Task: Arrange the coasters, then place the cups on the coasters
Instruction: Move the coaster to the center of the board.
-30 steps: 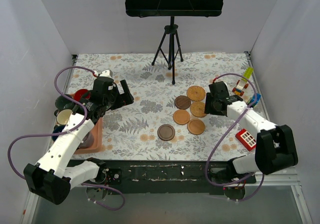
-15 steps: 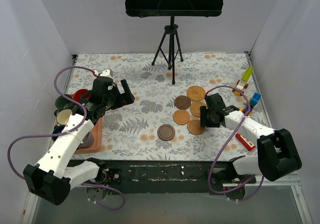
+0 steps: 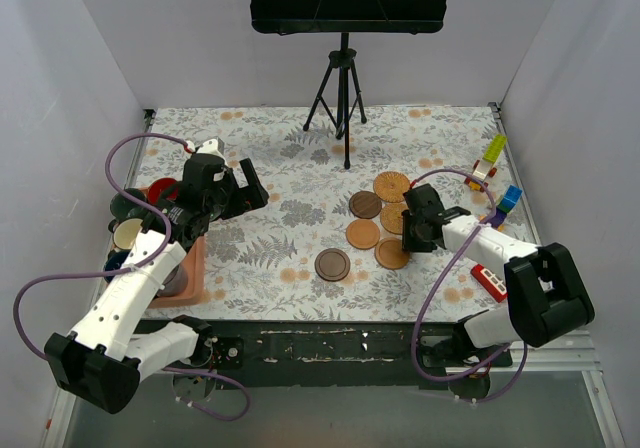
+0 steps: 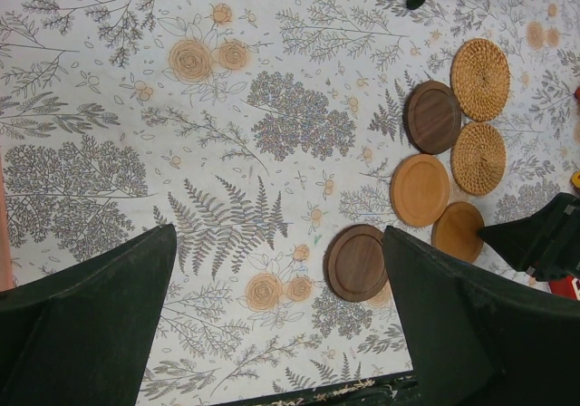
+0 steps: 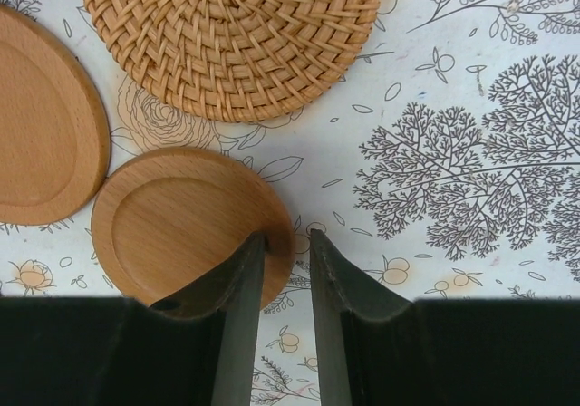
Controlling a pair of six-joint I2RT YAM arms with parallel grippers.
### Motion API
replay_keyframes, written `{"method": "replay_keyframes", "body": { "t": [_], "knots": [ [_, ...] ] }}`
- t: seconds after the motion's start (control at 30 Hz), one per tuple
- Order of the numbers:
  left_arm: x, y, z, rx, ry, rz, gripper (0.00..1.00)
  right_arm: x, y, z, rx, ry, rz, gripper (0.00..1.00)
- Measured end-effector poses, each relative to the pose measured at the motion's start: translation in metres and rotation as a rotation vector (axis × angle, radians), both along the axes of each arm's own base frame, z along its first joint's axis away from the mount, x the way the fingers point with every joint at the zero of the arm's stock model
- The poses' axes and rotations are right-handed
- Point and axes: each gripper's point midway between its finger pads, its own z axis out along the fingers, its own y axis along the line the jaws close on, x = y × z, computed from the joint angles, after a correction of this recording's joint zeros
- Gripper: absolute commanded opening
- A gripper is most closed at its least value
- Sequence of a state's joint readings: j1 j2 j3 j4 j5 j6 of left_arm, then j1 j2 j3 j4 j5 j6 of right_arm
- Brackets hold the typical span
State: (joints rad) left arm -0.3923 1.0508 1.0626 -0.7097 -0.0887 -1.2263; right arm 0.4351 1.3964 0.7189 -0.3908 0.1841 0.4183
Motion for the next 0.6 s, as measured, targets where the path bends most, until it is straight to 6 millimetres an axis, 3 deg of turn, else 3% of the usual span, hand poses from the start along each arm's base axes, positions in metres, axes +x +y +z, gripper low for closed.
{"method": "replay_keyframes", "body": {
  "t": [0.6],
  "knots": [
    [0.000, 0.000, 0.000, 0.001, 0.001, 0.000, 0.98, 0.013, -0.005, 0.001, -0.051, -0.019, -0.048, 0.29]
  ]
}}
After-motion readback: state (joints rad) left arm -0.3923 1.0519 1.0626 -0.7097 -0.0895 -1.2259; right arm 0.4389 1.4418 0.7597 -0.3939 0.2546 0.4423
